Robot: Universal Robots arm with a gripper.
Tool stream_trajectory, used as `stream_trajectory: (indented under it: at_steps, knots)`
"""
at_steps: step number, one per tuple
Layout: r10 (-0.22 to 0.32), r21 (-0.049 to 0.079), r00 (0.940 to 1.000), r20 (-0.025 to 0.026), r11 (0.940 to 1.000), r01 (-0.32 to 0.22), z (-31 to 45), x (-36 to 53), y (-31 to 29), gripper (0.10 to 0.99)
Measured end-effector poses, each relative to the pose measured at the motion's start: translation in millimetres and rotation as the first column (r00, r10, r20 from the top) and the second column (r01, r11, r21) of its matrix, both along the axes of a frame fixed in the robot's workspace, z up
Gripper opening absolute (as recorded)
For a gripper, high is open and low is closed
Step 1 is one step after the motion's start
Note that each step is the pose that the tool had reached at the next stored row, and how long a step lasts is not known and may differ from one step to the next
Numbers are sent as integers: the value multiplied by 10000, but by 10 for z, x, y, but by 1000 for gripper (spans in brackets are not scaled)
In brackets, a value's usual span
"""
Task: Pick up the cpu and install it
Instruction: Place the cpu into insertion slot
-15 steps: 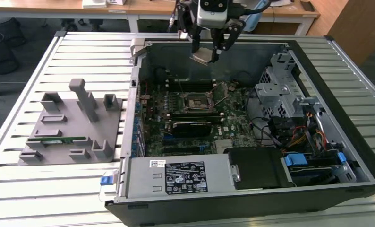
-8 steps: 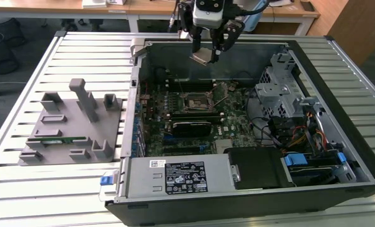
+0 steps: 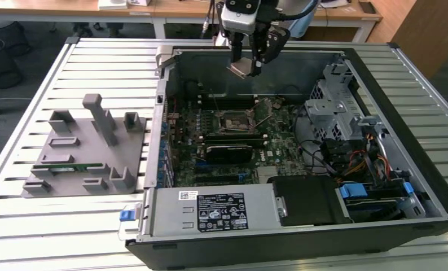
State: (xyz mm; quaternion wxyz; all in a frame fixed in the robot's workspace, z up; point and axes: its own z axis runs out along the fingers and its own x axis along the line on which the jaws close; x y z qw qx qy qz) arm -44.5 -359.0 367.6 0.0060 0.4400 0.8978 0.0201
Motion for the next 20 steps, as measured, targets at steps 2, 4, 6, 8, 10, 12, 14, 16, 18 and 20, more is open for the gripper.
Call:
stream_trajectory:
  at_steps: [2,4,6,8,10,12,14,16,18,20]
  knots:
    - [-361,-2,9993,0,9993,360,-3,0,0,541]
    - [-715,-5,9974,0,9974,715,-6,0,0,541]
    - [-1083,-6,9941,0,9941,1083,-9,0,0,541]
    - [-1403,-18,9901,1,9901,1403,-10,0,0,541]
    - [-1688,-44,9856,6,9856,1688,-11,0,0,541]
    - [-1985,-55,9801,8,9801,1985,-13,0,-1,541]
    - [-2156,-57,9765,8,9765,2156,-13,0,0,541]
    - [-2322,-56,9727,8,9726,2322,-14,0,0,541]
    - [-2469,-57,9691,9,9690,2469,-14,0,0,541]
    - [-2658,-57,9640,8,9640,2658,-16,0,2,541]
